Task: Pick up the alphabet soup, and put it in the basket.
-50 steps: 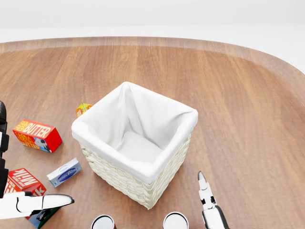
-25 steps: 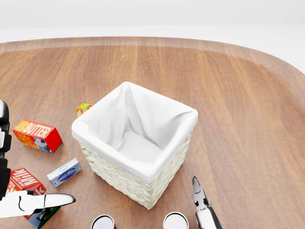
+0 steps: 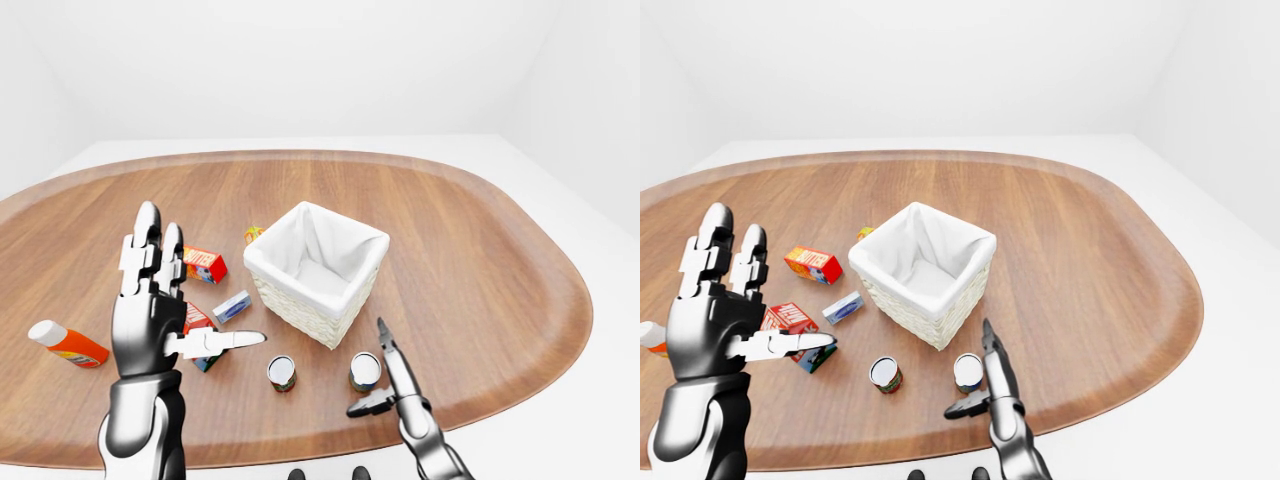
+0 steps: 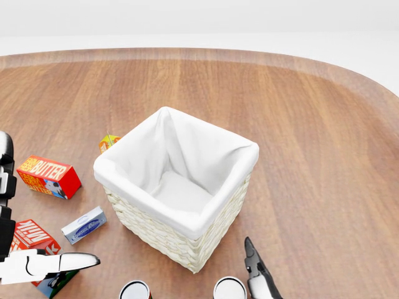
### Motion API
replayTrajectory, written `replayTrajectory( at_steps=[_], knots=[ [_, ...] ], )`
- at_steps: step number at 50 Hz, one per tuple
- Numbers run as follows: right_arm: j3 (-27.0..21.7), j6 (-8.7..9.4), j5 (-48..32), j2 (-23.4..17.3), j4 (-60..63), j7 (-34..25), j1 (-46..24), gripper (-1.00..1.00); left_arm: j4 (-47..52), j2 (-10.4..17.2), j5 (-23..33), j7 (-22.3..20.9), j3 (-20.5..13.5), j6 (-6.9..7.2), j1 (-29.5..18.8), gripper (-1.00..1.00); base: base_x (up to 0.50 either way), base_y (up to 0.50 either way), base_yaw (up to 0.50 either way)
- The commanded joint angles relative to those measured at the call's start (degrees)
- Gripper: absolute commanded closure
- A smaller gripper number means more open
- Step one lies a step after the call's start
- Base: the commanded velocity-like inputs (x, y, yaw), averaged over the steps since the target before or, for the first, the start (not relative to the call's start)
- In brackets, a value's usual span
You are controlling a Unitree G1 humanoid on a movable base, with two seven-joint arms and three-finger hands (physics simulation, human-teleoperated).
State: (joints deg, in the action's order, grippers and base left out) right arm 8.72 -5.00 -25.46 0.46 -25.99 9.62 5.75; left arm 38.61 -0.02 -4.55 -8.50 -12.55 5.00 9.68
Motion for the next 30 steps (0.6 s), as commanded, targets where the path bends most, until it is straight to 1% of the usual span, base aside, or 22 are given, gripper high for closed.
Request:
replayTrajectory(
  at_steps=[1,18,19,20,21,22,23,30],
  knots=[
    [0.44,0.0,-0.75,0.38,-1.29,0.23,-0.65,-1.0,-0.48,0.03,0.16,-0.07,0.08,0.0,-0.04,-1.0,0.0,0.0,0.0],
    [0.66,0.0,-1.46,0.52,-3.88,0.37,-1.58,-0.98,-0.54,0.03,0.34,-0.01,0.32,0.0,-0.01,-1.0,0.0,0.0,0.0],
    [0.67,0.0,-1.46,0.51,-4.08,0.27,-1.64,-0.54,-0.53,0.04,0.32,0.01,0.28,0.0,-0.03,-1.0,0.0,0.0,0.0],
    [0.67,0.0,-1.47,0.51,-4.08,0.27,-1.62,0.11,-0.51,0.04,0.29,0.0,0.27,0.0,-0.02,-1.0,0.0,0.0,0.0],
    [0.71,0.0,-1.54,0.5,-4.09,0.25,-1.55,0.52,-0.48,0.03,0.28,0.01,0.25,0.0,0.01,-1.0,0.0,0.0,0.0],
    [0.7,0.0,-1.54,0.51,-4.15,0.25,-1.57,0.52,-0.48,0.03,0.29,-0.01,0.27,0.0,0.02,-1.0,0.0,0.0,0.0],
    [0.7,0.0,-1.55,0.5,-4.39,0.27,-1.62,1.0,-0.5,0.02,0.33,0.0,0.3,0.0,0.04,-1.0,0.0,0.0,0.0],
    [0.77,0.0,-1.5,0.57,-4.04,-0.09,-1.35,1.0,-0.55,-0.05,0.4,0.02,0.39,0.0,0.16,-1.0,0.0,0.0,0.0]
  ],
)
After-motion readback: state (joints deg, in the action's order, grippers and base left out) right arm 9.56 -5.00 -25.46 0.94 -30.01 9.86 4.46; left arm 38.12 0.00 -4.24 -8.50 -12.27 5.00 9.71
